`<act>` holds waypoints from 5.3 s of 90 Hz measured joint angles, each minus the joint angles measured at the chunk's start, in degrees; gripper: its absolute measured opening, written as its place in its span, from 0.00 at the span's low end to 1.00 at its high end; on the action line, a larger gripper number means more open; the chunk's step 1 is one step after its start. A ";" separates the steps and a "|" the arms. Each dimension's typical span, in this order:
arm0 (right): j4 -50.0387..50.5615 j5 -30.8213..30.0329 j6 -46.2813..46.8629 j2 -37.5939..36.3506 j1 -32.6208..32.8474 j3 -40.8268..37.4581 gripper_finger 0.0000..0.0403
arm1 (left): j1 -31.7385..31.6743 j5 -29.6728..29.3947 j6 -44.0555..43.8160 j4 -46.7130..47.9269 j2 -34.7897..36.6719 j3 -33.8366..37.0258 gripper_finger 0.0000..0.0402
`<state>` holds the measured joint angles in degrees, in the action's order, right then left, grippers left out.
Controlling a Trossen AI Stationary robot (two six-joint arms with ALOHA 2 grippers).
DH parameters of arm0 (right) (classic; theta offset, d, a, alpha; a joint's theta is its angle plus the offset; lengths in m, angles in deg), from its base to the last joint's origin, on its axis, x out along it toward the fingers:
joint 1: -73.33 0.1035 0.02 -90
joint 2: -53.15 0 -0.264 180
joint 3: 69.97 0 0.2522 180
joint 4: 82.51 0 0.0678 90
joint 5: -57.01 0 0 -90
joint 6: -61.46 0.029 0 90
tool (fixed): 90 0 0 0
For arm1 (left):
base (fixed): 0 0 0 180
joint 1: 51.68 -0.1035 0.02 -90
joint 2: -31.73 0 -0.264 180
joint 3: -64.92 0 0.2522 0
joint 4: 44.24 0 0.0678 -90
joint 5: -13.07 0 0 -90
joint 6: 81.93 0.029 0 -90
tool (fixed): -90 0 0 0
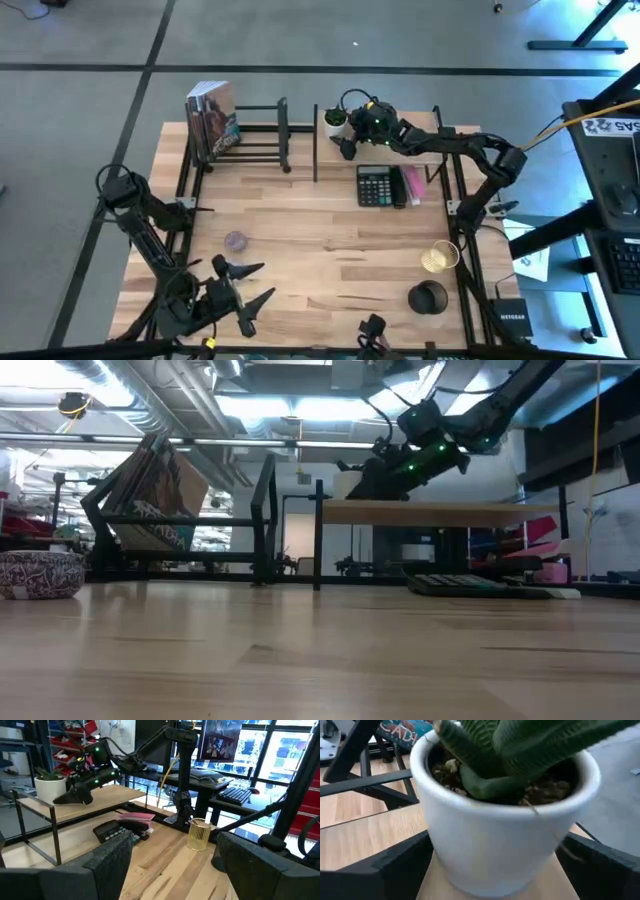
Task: Stock shelves
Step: Remove the potted plant from the shelf, then remove the black stapler from under the shelf
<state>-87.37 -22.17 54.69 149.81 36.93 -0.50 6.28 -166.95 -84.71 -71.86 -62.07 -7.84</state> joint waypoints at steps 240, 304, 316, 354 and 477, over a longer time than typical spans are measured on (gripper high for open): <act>23.55 -52.58 58.90 -26.01 90.82 -35.67 0.89 | -0.11 0.01 -3.13 1.75 0.04 0.00 0.69; 51.01 -42.17 63.57 -26.01 94.55 -21.00 0.89 | -2.95 2.76 -4.29 1.75 0.04 0.00 0.69; 53.23 -42.44 64.98 -26.01 94.51 -20.88 0.89 | -2.94 3.84 -4.29 1.78 0.04 0.00 0.69; 34.54 -49.81 66.23 -25.83 93.64 -29.74 0.89 | -2.84 4.13 -7.06 5.31 0.02 0.00 0.69; 28.33 -44.79 42.18 -23.88 82.86 -25.72 0.94 | -3.05 4.12 -7.22 6.16 0.02 0.00 0.69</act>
<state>-59.04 -66.97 96.87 125.93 119.79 -26.22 3.23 -162.83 -91.93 -65.69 -62.05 -7.84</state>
